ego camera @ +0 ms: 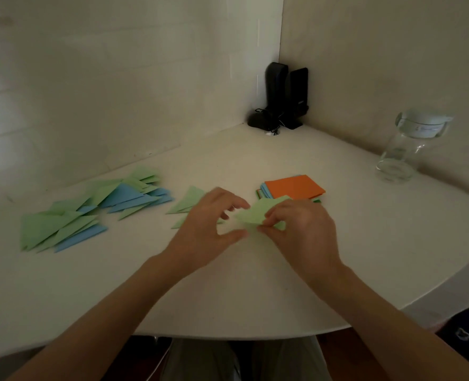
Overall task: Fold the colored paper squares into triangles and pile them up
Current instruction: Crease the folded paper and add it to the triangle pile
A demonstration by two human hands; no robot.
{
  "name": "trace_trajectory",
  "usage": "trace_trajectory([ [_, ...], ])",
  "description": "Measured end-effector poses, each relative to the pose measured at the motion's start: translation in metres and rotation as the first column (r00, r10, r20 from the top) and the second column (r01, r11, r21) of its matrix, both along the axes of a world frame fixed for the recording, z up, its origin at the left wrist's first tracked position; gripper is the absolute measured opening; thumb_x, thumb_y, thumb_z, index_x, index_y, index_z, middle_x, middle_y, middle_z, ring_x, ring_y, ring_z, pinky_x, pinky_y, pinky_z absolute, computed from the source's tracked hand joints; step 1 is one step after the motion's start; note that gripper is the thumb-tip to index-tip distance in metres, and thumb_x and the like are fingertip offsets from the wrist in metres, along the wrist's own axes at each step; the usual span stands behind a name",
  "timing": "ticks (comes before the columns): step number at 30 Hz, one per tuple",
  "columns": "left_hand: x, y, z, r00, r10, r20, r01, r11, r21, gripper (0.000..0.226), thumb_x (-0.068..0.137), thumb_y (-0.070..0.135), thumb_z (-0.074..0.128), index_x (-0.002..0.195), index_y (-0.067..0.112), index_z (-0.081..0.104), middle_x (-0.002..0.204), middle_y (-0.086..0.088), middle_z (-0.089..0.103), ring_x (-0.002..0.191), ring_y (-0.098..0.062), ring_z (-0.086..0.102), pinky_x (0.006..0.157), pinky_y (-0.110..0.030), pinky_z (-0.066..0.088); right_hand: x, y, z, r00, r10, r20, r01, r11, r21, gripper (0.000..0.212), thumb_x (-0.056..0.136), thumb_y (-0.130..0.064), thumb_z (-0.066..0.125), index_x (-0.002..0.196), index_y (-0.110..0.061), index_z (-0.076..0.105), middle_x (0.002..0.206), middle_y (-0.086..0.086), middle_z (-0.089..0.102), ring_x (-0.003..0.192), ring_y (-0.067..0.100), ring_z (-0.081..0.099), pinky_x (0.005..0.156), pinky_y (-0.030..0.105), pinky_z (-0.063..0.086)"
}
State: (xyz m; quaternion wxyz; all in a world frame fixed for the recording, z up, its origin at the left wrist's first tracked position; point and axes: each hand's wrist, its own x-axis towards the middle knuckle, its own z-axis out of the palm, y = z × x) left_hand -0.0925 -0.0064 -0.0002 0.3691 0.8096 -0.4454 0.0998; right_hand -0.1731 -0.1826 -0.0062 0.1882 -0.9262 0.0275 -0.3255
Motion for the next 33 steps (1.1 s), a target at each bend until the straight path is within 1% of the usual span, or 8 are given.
trace_trajectory([
  [2, -0.006, 0.001, -0.011, 1.000, -0.019, -0.009, 0.020, 0.997, 0.077, 0.037, 0.071, 0.021, 0.080, 0.105, 0.021, 0.064, 0.105, 0.005, 0.054, 0.098, -0.011, 0.051, 0.082, -0.020, 0.044, -0.003, 0.005, -0.011, 1.000, 0.014, -0.004, -0.015, 0.996, -0.086, 0.017, 0.059, -0.023, 0.085, 0.063, -0.022, 0.069, 0.068, -0.006, 0.068, 0.065, 0.022, 0.061, 0.061, 0.034, 0.049],
  [7, -0.009, 0.012, -0.022, 0.998, 0.052, -0.034, -0.049, 0.995, 0.086, 0.032, 0.073, 0.030, 0.071, 0.103, 0.026, 0.064, 0.104, 0.011, 0.054, 0.097, -0.012, 0.051, 0.080, -0.025, 0.046, 0.001, -0.011, -0.013, 0.998, -0.056, 0.017, 0.056, 0.997, -0.046, 0.015, 0.066, -0.018, 0.080, 0.065, -0.019, 0.065, 0.068, -0.003, 0.066, 0.067, 0.024, 0.061, 0.059, 0.032, 0.047],
  [11, -0.012, 0.014, -0.020, 0.997, 0.050, -0.055, -0.046, 0.995, 0.083, 0.030, 0.074, 0.027, 0.073, 0.103, 0.027, 0.064, 0.103, 0.012, 0.054, 0.096, -0.011, 0.051, 0.079, -0.023, 0.046, 0.005, -0.024, 0.002, 0.990, -0.076, -0.117, 0.115, 0.918, 0.379, 0.013, 0.066, -0.034, 0.082, 0.068, -0.026, 0.072, 0.067, -0.009, 0.066, 0.064, 0.012, 0.058, 0.060, 0.028, 0.044],
  [15, -0.011, 0.014, -0.020, 0.996, 0.071, -0.050, -0.067, 0.995, 0.080, 0.031, 0.075, 0.021, 0.076, 0.103, 0.026, 0.064, 0.103, 0.012, 0.054, 0.096, -0.004, 0.049, 0.079, -0.017, 0.045, 0.000, -0.022, 0.023, 1.000, -0.027, 0.001, 0.019, 0.739, 0.673, 0.013, 0.063, -0.037, 0.083, 0.066, -0.028, 0.073, 0.058, -0.004, 0.065, 0.051, 0.005, 0.050, 0.054, 0.019, 0.038],
  [18, -0.011, 0.016, -0.022, 0.991, 0.124, -0.038, -0.122, 0.990, 0.071, 0.029, 0.072, 0.020, 0.079, 0.095, 0.023, 0.061, 0.096, 0.011, 0.053, 0.090, -0.001, 0.049, 0.075, -0.017, 0.045, -0.010, -0.003, 0.022, 0.997, 0.035, 0.069, -0.065, 0.855, 0.514, 0.015, 0.063, -0.028, 0.085, 0.064, -0.023, 0.071, 0.065, -0.010, 0.066, 0.061, 0.008, 0.057, 0.061, 0.013, 0.041],
  [21, -0.015, 0.018, -0.024, 0.982, 0.174, -0.075, -0.171, 0.984, 0.055, 0.038, 0.067, 0.020, 0.081, 0.092, 0.022, 0.052, 0.094, 0.010, 0.050, 0.087, -0.004, 0.049, 0.072, -0.018, 0.044, -0.017, 0.014, -0.002, 0.993, 0.119, 0.008, -0.118, 0.981, 0.154, 0.017, 0.066, -0.029, 0.082, 0.067, -0.024, 0.067, 0.069, -0.010, 0.064, 0.066, 0.013, 0.057, 0.062, 0.027, 0.046],
  [23, -0.019, 0.019, -0.025, 0.986, 0.145, -0.087, -0.141, 0.989, 0.051, 0.040, 0.067, 0.022, 0.079, 0.095, 0.022, 0.050, 0.096, 0.009, 0.049, 0.089, -0.006, 0.048, 0.072, -0.019, 0.044, -0.019, 0.019, -0.020, 0.989, 0.121, -0.090, -0.116, 0.992, 0.052, 0.016, 0.069, -0.035, 0.079, 0.069, -0.027, 0.065, 0.071, -0.010, 0.064, 0.068, 0.015, 0.057, 0.061, 0.030, 0.046],
  [33, -0.025, 0.025, -0.030, 0.999, 0.039, -0.031, -0.034, 0.989, 0.146, 0.026, 0.081, 0.048, 0.062, 0.090, 0.026, 0.069, 0.099, 0.014, 0.060, 0.097, 0.001, 0.050, 0.087, -0.012, 0.037, -0.012, 0.019, -0.023, 0.921, 0.286, -0.265, -0.228, 0.946, 0.229, 0.020, 0.078, -0.045, 0.067, 0.081, -0.025, 0.073, 0.077, -0.008, 0.067, 0.068, 0.005, 0.057, 0.066, 0.019, 0.045],
])
